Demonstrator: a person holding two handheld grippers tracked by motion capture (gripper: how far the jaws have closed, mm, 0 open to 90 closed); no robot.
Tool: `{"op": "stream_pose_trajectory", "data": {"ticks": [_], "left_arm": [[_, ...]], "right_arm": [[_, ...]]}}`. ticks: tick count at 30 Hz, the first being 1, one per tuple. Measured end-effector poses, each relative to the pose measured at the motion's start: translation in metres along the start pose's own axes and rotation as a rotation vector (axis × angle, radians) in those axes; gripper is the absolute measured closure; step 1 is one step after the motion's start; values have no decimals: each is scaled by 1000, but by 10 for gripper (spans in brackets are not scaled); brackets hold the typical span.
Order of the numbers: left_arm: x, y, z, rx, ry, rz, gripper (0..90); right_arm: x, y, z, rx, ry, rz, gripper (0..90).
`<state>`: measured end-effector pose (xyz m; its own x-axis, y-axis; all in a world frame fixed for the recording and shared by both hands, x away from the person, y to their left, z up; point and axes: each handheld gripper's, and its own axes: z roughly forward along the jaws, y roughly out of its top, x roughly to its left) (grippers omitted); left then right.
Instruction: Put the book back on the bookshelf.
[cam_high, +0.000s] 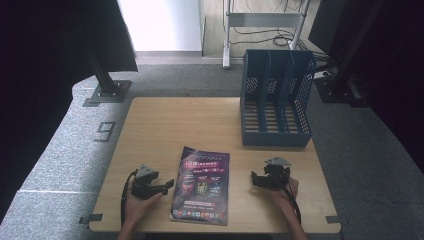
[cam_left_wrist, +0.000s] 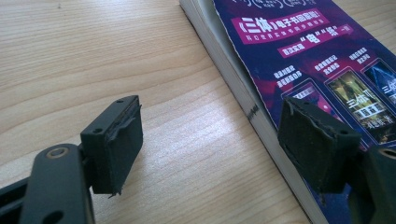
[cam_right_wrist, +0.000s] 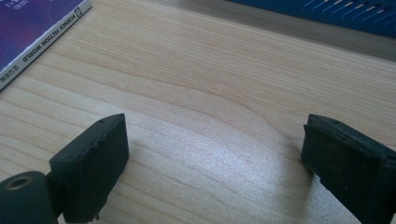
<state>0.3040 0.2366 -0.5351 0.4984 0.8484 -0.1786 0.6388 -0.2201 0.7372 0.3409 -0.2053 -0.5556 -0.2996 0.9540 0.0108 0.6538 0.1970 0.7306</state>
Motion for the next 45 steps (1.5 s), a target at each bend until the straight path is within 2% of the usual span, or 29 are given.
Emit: {"op": "stream_pose_trajectory", "data": {"ticks": [5, 9, 16, 22, 38, 45], "left_arm": [[-1, 0, -2, -8, -22, 0, 223], [-1, 0, -2, -10, -26, -7, 223], [-2, 0, -1, -3, -32, 0, 223], [-2, 1, -3, -12, -35, -1, 223], [-5, 1, 0, 7, -45, 8, 222], [-5, 2, -1, 2, -46, 4, 222]], "right_arm": [[2, 0, -1, -8, -18, 28, 129], [3, 2, -5, -34, 25, 55, 136], [13, 10, -13, -85, 93, 61, 143], [24, 14, -15, -100, 118, 47, 143], [52, 24, -18, -135, 188, 20, 159], [63, 27, -17, -129, 222, 7, 173]]}}
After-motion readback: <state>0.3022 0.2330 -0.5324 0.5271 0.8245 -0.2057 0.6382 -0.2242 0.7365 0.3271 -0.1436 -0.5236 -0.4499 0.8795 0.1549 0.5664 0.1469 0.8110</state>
